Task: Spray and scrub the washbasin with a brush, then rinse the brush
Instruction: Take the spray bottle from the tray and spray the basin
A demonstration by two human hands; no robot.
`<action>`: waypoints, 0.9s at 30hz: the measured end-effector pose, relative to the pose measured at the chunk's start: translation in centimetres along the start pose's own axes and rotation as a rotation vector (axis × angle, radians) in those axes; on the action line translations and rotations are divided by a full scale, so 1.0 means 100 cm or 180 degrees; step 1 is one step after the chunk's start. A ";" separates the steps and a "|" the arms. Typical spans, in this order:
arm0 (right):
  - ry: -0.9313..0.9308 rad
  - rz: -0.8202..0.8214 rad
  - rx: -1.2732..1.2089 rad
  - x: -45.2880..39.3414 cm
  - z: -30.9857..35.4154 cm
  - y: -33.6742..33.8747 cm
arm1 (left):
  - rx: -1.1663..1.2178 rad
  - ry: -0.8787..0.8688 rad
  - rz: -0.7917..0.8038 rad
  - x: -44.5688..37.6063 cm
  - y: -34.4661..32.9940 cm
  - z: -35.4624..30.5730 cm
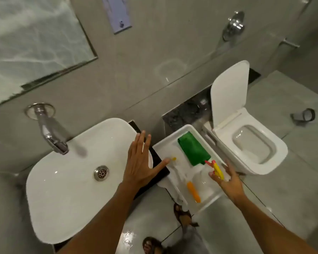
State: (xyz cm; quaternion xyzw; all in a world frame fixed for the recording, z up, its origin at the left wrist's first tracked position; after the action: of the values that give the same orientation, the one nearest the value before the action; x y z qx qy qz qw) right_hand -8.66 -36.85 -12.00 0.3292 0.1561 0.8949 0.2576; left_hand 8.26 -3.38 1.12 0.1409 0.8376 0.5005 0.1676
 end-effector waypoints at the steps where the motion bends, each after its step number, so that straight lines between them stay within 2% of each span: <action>1: -0.0108 0.0028 -0.0207 -0.001 -0.014 -0.006 | -0.0019 -0.0025 0.0165 0.002 -0.009 0.000; 5: -0.0580 -0.0201 -0.0681 0.003 -0.063 -0.030 | -0.0428 -0.0071 0.0504 0.011 -0.035 0.005; 10: -0.0539 -0.0558 -0.0898 -0.015 -0.082 -0.046 | -0.0421 -0.0139 0.0424 0.008 -0.035 -0.001; 15: -0.0285 -0.0662 -0.1117 -0.042 -0.065 -0.056 | -0.0615 -0.0024 0.0513 0.008 -0.038 -0.002; 21: 0.0172 -0.0778 -0.0803 -0.069 -0.035 -0.059 | -0.0578 0.0093 0.0582 0.010 -0.038 -0.002; 24: 0.0221 -0.0898 -0.0752 -0.073 -0.024 -0.060 | -0.0568 0.0134 0.0621 0.009 -0.039 -0.003; 27: 0.0297 -0.0803 -0.0879 -0.073 -0.012 -0.068 | -0.0616 0.0122 0.0681 0.008 -0.039 -0.002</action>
State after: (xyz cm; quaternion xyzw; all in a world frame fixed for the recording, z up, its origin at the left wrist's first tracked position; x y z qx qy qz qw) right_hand -2.24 -35.56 -19.63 0.2268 0.0836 0.8827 0.4030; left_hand 7.22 -5.02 -2.39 0.2030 0.7686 0.5966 0.1101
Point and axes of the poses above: each hand's wrist, its own x-axis away from the middle knuckle, its own y-axis out of the back of the hand, z = x × y, the point moved 9 cm from there along -x, towards the middle knuckle, and after that the axes turned 2 degrees about -y, right-handed, at the moved point
